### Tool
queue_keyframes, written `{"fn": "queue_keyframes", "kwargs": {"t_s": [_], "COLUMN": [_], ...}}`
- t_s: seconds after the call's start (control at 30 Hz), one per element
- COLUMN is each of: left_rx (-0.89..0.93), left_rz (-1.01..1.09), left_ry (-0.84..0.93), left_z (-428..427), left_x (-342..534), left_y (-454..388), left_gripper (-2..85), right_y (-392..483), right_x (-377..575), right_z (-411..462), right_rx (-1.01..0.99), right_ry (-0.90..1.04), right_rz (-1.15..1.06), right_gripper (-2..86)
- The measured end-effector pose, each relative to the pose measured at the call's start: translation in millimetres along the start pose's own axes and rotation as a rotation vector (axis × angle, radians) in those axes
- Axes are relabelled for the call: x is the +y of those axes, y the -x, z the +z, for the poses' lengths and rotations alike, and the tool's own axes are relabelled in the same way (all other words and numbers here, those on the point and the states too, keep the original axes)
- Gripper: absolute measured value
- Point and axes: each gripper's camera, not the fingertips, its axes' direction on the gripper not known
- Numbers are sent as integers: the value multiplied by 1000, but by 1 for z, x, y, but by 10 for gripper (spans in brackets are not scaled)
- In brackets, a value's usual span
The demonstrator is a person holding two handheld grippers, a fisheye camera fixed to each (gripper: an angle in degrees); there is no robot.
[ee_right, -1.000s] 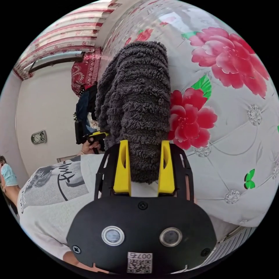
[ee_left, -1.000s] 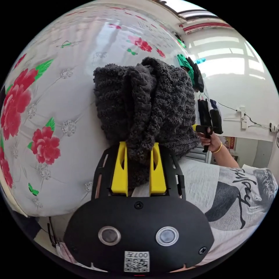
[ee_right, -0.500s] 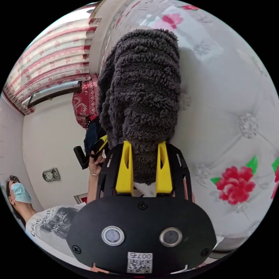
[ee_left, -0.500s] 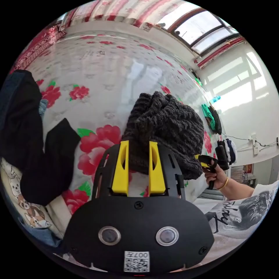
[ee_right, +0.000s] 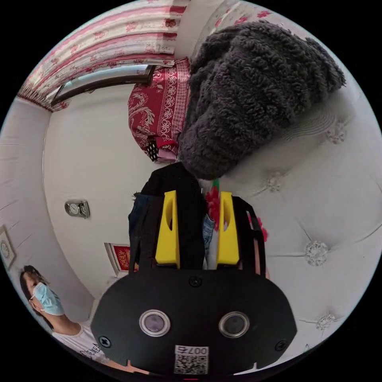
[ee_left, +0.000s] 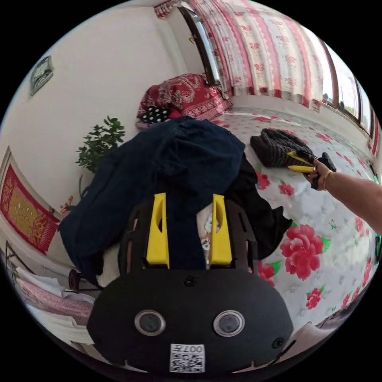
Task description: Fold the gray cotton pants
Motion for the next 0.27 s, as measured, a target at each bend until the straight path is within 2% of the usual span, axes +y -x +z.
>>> {"fn": "queue_keyframes", "kwargs": {"t_s": [0.07,0.1,0.13,0.27], "left_rx": [-55,-72,-70,-101], "left_rz": [-33,-50,-71,-101], "left_ry": [11,71,134,125], "left_z": [1,10,20,13], "left_x": [7,11,14,18], "left_y": [14,22,29,46], "left_gripper": [153,150,135,68], "right_y": [10,11,14,19], "right_x": [42,56,89,225], "right_z": [8,8,6,-23], "right_rx": [55,74,150,546], "right_ry": [96,124,177,349], "right_rz": [-76,-97,-137,-267], "right_gripper": [79,72,62,55]}}
